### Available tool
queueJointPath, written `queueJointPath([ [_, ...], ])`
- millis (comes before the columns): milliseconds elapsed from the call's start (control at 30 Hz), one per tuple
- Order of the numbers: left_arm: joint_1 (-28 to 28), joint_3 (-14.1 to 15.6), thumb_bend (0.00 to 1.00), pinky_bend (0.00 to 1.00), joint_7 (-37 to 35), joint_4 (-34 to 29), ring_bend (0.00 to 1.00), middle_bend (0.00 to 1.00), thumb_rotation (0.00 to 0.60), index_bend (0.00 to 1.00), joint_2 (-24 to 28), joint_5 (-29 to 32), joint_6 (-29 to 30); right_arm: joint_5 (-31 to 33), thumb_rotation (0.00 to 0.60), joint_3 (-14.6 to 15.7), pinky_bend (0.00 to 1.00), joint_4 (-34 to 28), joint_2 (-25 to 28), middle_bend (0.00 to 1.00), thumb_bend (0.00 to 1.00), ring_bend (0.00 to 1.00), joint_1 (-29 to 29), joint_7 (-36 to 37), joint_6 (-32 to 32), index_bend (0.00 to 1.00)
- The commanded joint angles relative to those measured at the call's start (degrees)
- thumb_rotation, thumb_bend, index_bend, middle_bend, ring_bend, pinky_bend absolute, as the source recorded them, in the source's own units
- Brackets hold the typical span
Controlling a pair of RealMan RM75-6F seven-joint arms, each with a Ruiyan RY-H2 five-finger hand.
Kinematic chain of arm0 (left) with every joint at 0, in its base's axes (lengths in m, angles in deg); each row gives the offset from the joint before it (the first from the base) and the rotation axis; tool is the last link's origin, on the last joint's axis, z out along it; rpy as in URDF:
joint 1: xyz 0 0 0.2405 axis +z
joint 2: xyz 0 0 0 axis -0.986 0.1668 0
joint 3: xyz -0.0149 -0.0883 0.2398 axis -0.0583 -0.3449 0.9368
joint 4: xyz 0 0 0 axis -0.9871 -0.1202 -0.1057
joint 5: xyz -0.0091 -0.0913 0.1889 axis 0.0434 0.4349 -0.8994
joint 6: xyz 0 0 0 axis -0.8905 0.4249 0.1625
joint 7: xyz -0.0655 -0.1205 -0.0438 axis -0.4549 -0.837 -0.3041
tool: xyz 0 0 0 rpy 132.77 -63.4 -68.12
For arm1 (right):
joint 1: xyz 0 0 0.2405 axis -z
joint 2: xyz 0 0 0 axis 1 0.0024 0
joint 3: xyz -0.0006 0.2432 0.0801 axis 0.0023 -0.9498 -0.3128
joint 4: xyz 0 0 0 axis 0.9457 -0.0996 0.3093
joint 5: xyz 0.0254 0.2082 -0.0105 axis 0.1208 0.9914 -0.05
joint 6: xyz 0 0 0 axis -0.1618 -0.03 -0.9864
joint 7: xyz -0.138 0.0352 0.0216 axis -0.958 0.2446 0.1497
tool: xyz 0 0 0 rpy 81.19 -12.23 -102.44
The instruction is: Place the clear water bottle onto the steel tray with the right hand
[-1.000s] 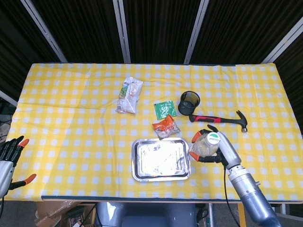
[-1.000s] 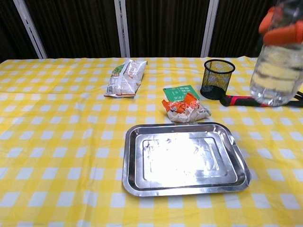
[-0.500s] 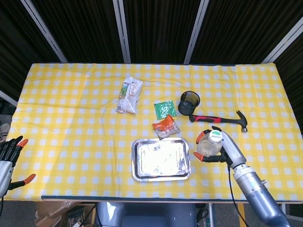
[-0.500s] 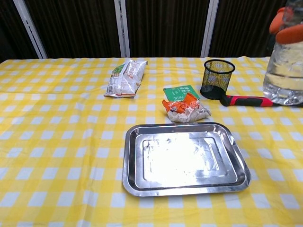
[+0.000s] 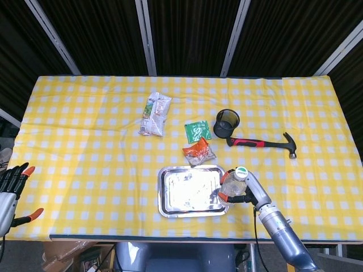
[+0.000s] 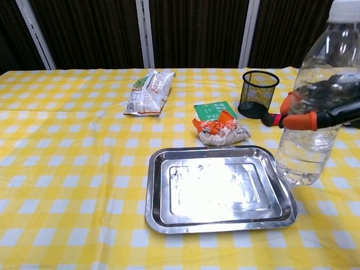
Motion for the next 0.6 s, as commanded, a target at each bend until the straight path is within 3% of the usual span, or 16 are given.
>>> queueJointPath([
  [33, -0.04, 0.04, 0.18, 0.00, 0.23, -0.04, 0.00, 0.00, 0.600, 0.05, -0.08, -0.06, -0.10, -3.35, 0.600, 0.61, 0.00, 1.33, -1.78, 0.82, 1.00, 0.42, 0.89, 1.63, -0.52, 1.00],
  [367, 0.11, 0.19, 0.18, 0.00, 0.50, -0.31, 0.00, 0.00, 0.600, 0.05, -0.15, -0.36, 0.11, -14.27, 0.600, 0.79, 0.00, 2.33, -7.61, 0.82, 1.00, 0.42, 2.26, 4.30, -4.86, 1.00],
  [600, 0.07, 0.22, 0.18, 0.00, -0.65, -0.21, 0.00, 0.00, 0.600, 0.05, 0.23, -0.44, 0.09, -13.41, 0.600, 1.15, 0.00, 2.38, -15.52, 0.82, 1.00, 0.42, 0.03, -1.94, -5.42, 1.00],
])
